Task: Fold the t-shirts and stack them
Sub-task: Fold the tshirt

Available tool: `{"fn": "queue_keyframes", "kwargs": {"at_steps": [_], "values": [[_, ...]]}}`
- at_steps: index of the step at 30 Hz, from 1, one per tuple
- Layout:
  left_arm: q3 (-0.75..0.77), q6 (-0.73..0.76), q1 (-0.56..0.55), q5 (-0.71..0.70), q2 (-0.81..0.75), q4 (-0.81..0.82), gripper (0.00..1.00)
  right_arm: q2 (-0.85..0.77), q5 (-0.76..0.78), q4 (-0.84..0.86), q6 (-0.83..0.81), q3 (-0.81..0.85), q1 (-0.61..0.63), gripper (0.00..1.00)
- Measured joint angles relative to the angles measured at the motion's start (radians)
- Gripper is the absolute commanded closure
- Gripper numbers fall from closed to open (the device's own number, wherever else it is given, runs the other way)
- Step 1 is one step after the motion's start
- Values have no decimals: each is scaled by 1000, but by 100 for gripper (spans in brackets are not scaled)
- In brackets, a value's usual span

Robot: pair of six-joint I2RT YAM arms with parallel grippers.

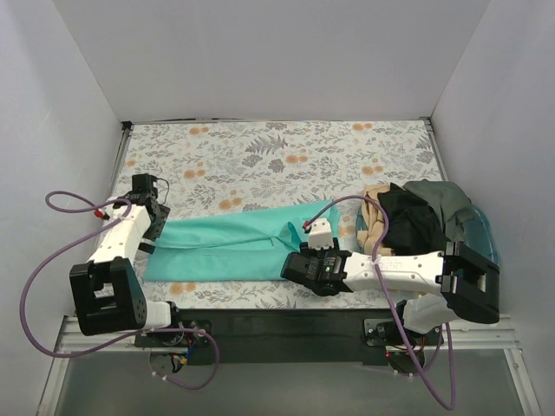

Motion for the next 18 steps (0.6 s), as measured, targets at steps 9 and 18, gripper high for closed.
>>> {"fn": "queue_keyframes", "kwargs": {"at_steps": [9, 18], "values": [[58, 18, 0, 28, -144, -5, 7, -82, 32, -153, 108, 60, 36, 2], [-77, 86, -40, 241, -112, 211, 5, 60, -3, -14, -239, 413, -148, 2]]}}
